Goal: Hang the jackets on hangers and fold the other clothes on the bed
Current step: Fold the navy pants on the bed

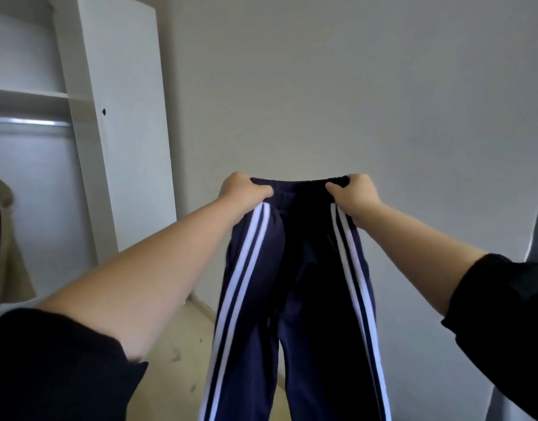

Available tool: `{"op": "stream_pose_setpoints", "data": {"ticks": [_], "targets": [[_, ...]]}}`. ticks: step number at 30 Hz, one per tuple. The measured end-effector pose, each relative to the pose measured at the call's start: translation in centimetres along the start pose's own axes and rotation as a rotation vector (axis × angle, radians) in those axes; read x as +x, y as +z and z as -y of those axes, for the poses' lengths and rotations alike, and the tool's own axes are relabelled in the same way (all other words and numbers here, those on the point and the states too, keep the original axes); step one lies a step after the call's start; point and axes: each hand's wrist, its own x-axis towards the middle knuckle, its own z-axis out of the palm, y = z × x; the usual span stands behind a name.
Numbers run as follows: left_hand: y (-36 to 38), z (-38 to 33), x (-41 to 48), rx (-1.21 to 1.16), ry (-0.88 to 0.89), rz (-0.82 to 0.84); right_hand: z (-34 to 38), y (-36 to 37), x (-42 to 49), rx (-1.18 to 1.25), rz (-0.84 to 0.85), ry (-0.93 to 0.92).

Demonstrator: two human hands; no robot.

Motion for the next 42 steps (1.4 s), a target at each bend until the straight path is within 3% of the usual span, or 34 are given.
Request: {"op": "stream_pose_setpoints", "data": {"ticks": [2, 5, 10, 13, 16, 20, 22, 27, 30, 32, 36, 40, 42], "targets": [[1.2, -1.6, -0.5, -0.101, 0.027, 0.083, 1.2, 0.5, -0.5, 0.188, 0.067, 0.049], [2.8, -3.1, -1.1, -0.274, -0.025, 0.242, 2.3, 0.3, -1.3, 0.482, 0.313, 0.11], [2.7, -3.6, -2.0, -0.584, -0.069, 0.496, 1.5, -1.6, -2.0, 0.678, 0.398, 0.111], [2.6, -3.6, -2.1, -0.519, 0.019, 0.583, 1.2, -2.5, -2.4, 0.734, 0.553, 0.05], [2.8, -4.0, -2.3, -0.319, 0.127, 0.627, 1.0, -2.8, -2.5, 0.734, 0.516, 0.035], [3.3, -4.0, -1.7, 0.015, 0.226, 0.634, 0.4, -2.5, -2.3, 0.636, 0.394, 0.052], [3.4, -3.6, -1.3, 0.048, 0.251, 0.592, 0.0, -2.8, -2.2, 0.668, 0.358, 0.092], [3.8, -1.9, -0.6, -0.125, 0.206, 0.32, -0.8, -4.1, -2.6, 0.72, 0.406, 0.115], [4.4, -0.5, -0.8, -0.383, -0.07, 0.504, -0.9, -5.1, -2.6, 0.793, 0.522, 0.062], [4.6, 0.0, -1.2, -0.548, -0.156, 0.604, -0.9, -5.7, -2.3, 0.815, 0.565, 0.024], [5.6, -0.3, -0.9, -0.671, -0.176, 0.426, -2.1, -6.5, -1.2, 0.672, 0.453, 0.12], [7.6, -0.9, -1.1, -0.663, -0.18, 0.293, -3.6, -6.9, -1.6, 0.574, 0.557, 0.192], [8.3, -1.5, -1.5, -0.629, -0.157, 0.322, -3.8, -7.2, -1.8, 0.598, 0.385, 0.215]]}}
